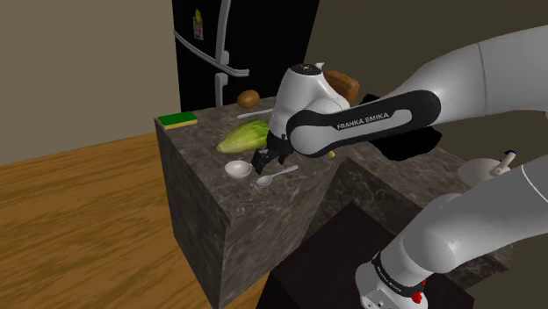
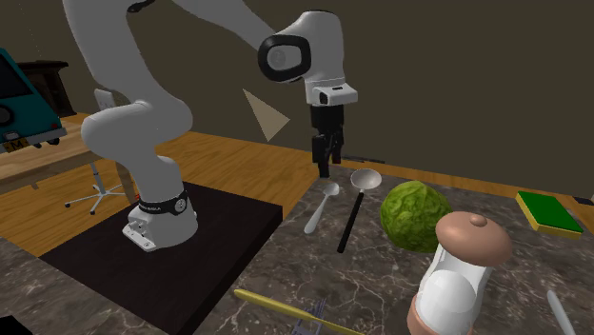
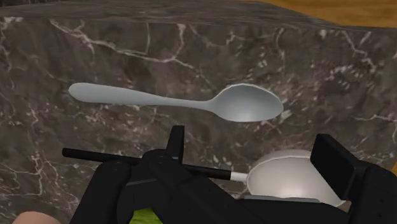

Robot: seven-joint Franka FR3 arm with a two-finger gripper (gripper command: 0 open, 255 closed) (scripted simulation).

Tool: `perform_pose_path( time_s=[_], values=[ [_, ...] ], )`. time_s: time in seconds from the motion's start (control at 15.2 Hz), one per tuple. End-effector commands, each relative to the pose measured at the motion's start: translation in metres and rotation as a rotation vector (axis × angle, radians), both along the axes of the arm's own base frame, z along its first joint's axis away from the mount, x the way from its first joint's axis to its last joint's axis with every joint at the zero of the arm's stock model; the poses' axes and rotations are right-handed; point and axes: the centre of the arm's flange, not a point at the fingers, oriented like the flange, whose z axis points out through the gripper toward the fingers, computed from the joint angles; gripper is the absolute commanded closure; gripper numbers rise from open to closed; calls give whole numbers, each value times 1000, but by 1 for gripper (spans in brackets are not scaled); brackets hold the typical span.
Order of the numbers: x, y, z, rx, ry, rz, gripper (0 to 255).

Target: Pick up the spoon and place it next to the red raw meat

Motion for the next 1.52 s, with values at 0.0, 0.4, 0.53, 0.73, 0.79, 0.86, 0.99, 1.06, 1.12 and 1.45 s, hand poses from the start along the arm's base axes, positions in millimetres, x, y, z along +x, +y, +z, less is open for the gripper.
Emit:
perform_pose_path(
  time_s=[0.0, 0.4, 0.53, 0.73, 0.79, 0.86, 0.99, 1.06, 1.12, 1.45],
  values=[
    [15, 10, -19, 1, -13, -14, 0],
    [20, 9, -50, 1, -13, -14, 0],
    [21, 8, -58, 1, -13, -14, 0],
    [21, 8, -58, 1, -13, -14, 0],
    [21, 8, -58, 1, -13, -14, 0],
    [21, 8, -58, 1, -13, -14, 0],
    [21, 8, -58, 1, -13, -14, 0],
    [21, 8, -58, 1, -13, -14, 255],
    [21, 8, -58, 1, -13, -14, 255],
    [21, 8, -58, 1, -13, -14, 255]
  ],
)
